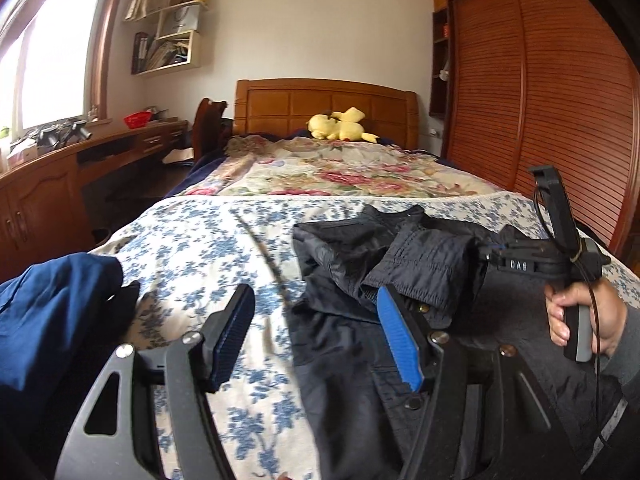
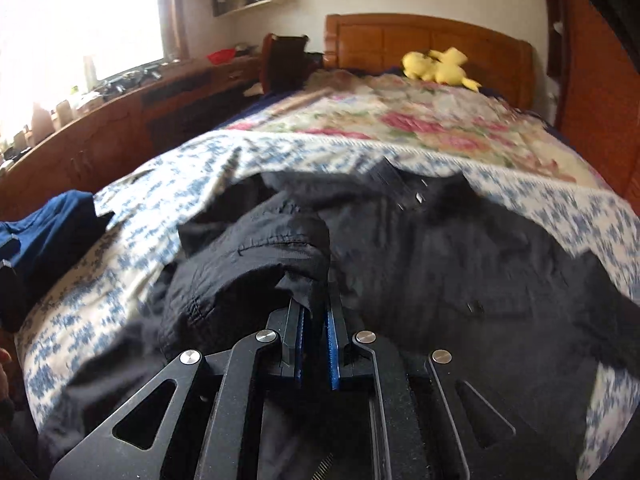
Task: Fold large clothes
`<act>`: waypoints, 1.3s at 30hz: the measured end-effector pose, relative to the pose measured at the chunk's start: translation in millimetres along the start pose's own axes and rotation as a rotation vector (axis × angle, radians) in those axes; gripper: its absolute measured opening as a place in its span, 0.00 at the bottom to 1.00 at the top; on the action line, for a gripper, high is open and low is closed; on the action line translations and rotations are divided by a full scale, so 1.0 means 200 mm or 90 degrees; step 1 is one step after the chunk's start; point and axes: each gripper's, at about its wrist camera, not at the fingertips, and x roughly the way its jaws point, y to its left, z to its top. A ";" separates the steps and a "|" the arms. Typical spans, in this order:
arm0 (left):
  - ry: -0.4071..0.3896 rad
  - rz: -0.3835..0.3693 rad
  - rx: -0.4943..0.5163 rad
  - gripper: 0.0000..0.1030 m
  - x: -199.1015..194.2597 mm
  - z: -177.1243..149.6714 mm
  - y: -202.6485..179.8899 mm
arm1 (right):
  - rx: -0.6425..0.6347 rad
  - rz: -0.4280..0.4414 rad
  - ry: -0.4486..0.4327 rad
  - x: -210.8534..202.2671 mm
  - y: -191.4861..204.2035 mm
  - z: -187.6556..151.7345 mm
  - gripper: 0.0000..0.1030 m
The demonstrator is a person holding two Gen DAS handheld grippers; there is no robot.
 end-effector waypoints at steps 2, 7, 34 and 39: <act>0.006 0.002 0.021 0.61 0.01 0.00 -0.07 | 0.003 -0.005 0.009 -0.03 -0.04 -0.08 0.08; 0.017 -0.016 0.007 0.61 0.01 -0.01 -0.19 | 0.012 -0.018 0.009 -0.16 -0.16 -0.22 0.31; 0.027 -0.014 0.069 0.61 -0.22 -0.04 -0.42 | -0.038 0.055 0.007 -0.24 0.08 -0.26 0.63; 0.025 -0.014 0.062 0.61 -0.19 -0.06 -0.38 | -0.053 0.068 0.047 -0.04 0.12 -0.23 0.65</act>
